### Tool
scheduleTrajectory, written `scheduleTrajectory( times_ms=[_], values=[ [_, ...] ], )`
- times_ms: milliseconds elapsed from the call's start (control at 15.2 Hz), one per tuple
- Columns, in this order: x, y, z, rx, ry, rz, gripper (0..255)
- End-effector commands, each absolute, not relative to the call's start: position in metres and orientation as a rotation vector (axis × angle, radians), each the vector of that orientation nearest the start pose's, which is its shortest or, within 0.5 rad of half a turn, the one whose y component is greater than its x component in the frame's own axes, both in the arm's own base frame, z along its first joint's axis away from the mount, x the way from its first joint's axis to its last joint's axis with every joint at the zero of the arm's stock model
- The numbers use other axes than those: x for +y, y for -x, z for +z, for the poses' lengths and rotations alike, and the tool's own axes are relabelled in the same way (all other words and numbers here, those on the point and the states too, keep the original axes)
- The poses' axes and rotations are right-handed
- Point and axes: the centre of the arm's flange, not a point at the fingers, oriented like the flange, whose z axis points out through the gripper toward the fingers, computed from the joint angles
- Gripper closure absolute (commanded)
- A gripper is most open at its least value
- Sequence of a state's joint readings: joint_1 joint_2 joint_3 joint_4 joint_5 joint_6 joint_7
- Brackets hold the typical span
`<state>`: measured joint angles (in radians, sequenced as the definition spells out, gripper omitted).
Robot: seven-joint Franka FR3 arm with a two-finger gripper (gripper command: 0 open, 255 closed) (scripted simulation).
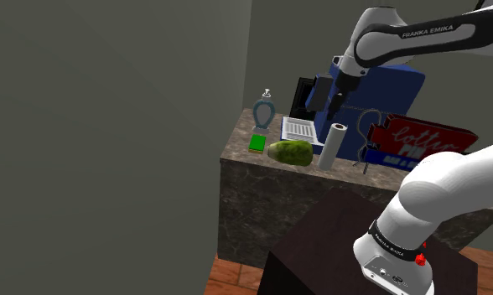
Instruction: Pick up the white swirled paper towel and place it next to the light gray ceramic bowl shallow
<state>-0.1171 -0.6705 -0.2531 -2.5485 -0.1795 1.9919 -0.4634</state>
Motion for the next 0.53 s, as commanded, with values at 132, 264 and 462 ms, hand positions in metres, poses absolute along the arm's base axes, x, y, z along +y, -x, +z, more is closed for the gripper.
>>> scheduleTrajectory(
  times_ms=[132, 264, 462],
  values=[
    [-0.186, -0.329, 0.457, -0.34, 3.171, -0.111, 0],
    [-0.202, -0.328, 0.444, -0.345, 3.171, -0.099, 0],
    [-0.202, -0.329, 0.429, -0.345, 3.171, -0.099, 0]
  ],
)
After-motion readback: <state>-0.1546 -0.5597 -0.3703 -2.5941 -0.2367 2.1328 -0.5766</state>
